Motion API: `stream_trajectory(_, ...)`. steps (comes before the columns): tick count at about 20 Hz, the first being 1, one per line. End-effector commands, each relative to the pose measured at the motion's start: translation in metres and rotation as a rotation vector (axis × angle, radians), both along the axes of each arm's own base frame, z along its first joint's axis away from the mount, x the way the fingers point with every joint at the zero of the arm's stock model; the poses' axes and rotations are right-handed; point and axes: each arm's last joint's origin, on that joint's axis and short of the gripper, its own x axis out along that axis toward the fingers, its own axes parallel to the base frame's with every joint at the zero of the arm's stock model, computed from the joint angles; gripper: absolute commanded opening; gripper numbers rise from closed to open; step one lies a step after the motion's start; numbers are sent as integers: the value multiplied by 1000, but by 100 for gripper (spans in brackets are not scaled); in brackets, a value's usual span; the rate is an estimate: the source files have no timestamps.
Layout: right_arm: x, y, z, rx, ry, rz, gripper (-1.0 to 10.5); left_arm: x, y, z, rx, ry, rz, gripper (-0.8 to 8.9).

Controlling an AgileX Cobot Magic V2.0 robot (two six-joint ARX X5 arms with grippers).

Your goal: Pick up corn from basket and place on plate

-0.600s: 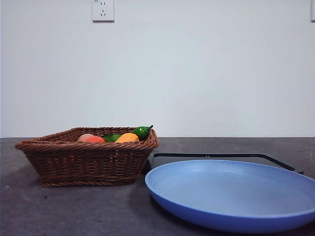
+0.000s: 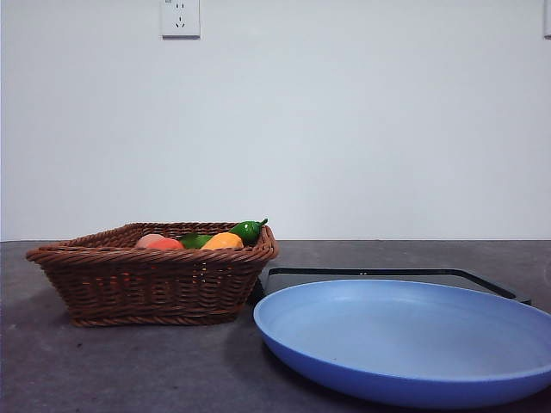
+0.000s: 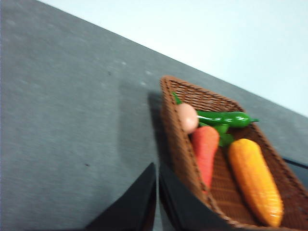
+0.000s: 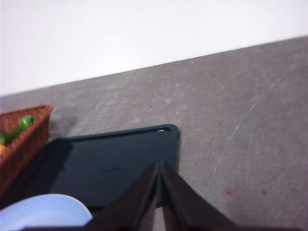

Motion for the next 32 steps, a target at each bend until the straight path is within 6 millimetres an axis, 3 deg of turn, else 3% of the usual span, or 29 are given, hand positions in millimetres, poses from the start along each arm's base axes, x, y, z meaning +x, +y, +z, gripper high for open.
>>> stream_trajectory(1,-1,0,9,87,-18,-3,2,-1,-1,6,-65,-9,-25,7)
stream_trajectory(7,-7,1,31,83,-61,27,2,-9,-1,35,-73,-22,-36,7)
stream_trajectory(19,-8,3,90,15,130,94,2,-15,-4,89,10,116,-154,7)
stream_trajectory(26,3,9,118,-31,314,290,2,-4,-8,102,79,259,-335,7)
stream_trajectory(32,13,17,125,-59,475,428,2,9,-11,104,52,353,-469,7)
